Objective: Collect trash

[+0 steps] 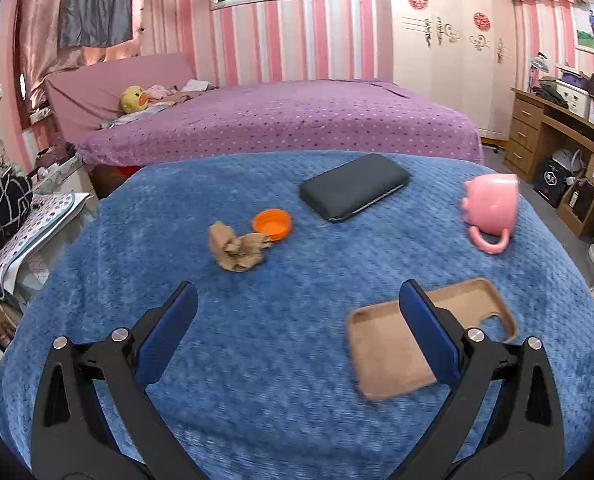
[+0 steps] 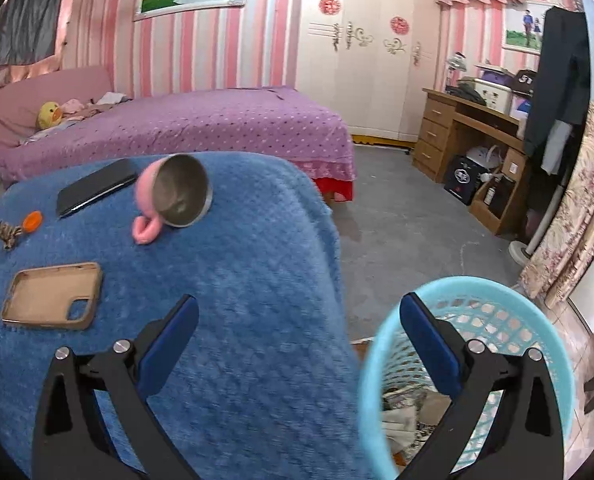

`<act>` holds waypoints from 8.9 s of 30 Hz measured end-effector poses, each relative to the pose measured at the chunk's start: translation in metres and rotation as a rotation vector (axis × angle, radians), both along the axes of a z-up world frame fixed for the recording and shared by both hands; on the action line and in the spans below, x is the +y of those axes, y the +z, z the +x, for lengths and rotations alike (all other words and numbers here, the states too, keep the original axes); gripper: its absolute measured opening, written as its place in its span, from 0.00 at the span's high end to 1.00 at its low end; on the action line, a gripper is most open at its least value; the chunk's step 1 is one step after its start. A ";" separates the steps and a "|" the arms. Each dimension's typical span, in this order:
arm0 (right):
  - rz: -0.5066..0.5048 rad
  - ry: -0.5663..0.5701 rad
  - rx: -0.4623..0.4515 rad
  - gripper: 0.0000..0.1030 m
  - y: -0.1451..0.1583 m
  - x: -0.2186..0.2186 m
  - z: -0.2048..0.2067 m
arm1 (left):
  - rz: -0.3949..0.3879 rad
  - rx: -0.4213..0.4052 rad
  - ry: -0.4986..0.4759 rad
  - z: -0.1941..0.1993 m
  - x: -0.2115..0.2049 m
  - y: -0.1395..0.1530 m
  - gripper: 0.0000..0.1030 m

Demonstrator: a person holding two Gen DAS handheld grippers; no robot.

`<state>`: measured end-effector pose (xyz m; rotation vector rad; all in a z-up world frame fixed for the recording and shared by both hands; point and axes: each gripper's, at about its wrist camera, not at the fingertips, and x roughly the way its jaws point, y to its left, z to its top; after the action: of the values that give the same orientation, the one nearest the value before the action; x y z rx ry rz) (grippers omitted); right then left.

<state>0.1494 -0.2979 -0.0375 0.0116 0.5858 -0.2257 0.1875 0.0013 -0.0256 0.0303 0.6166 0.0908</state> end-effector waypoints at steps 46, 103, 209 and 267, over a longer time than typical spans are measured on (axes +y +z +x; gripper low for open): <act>-0.012 0.317 0.019 0.05 0.022 0.181 0.096 | -0.145 0.110 0.088 0.071 0.154 -0.018 0.92; -0.040 0.379 0.040 0.61 0.036 0.195 0.108 | -0.098 0.056 0.064 0.049 0.130 0.010 0.95; 0.126 -0.222 -0.013 0.61 -0.008 -0.229 -0.098 | 0.028 0.028 -0.502 -0.062 -0.343 -0.011 0.08; 0.002 -0.057 -0.182 0.04 0.048 -0.018 -0.194 | -0.114 -0.075 -0.241 -0.183 -0.087 0.023 0.05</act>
<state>-0.0445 -0.3163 0.0109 0.0507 0.4046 -0.2764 0.0045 -0.0856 -0.0027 -0.0093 0.5385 -0.1758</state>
